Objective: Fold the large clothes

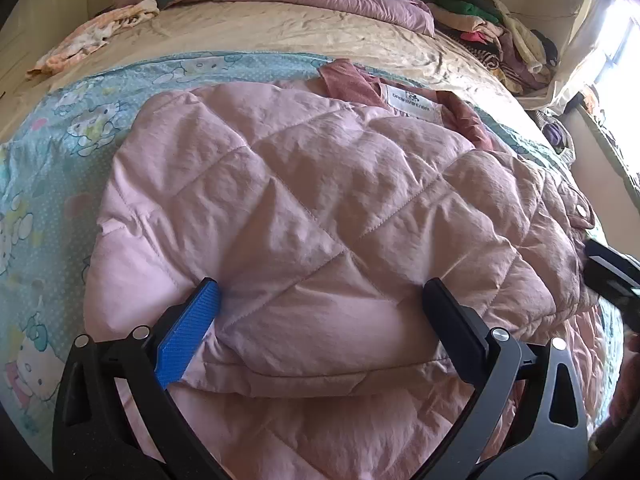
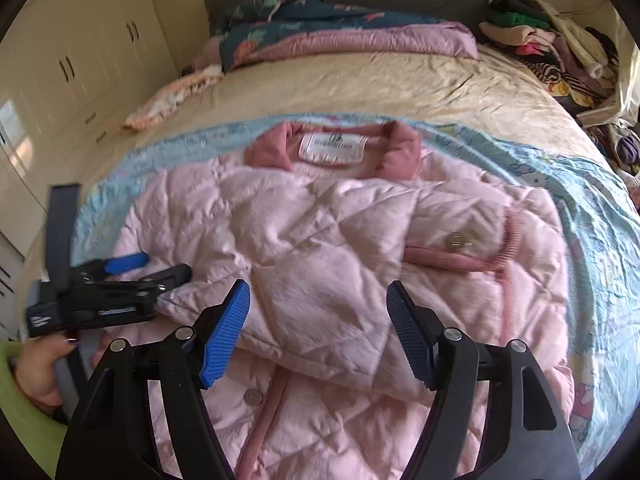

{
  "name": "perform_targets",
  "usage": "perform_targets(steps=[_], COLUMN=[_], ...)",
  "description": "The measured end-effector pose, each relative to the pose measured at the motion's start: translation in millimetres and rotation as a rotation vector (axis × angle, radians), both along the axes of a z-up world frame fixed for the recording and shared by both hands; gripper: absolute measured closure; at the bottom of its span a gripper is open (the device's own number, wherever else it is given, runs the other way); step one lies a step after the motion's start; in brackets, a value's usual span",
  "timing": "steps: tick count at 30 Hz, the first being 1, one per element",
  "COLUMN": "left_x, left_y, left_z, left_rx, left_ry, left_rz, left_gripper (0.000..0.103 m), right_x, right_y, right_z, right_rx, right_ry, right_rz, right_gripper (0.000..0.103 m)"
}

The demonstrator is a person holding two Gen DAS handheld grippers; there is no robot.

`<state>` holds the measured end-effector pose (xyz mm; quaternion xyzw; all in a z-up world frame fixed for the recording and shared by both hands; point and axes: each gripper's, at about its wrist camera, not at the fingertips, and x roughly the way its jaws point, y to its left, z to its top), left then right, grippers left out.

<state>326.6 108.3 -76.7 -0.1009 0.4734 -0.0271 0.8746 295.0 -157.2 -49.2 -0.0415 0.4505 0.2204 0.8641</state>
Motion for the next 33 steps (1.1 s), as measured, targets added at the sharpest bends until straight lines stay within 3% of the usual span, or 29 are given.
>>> perform_targets(steps=[3,6,13,19,23,27,33], left_x=[-3,-7,-25,-43,-55,-70,-90], left_y=[1,0,8,17,23,33,34], left_z=[2,7,24,37,46,60,82], left_rx=[-0.009,0.002,-0.010,-0.019,-0.005,-0.014,0.035], left_ry=[-0.002,-0.008,-0.025,-0.040,-0.054,-0.086,-0.145], left_rz=[-0.006,-0.021,-0.004,0.017,0.033,0.063,0.074], left_gripper=[0.008,0.008,0.009,0.009,0.009,0.009,0.009], right_x=[19,24,21,9,-8,-26,-48], right_y=[5,8,9,0,-8,-5,-12], right_z=[-35,-50,-55,-35,-14,10,34], right_rx=[-0.039,-0.050,-0.040,0.020,0.140,0.172,0.207], right_ry=[0.096,0.087,0.066,0.064,0.058,0.002,-0.046], right_rz=[-0.016,-0.033,-0.048,-0.073,-0.080,-0.066,-0.074], right_gripper=[0.029,0.027,0.026,0.020,0.017,0.012,0.006])
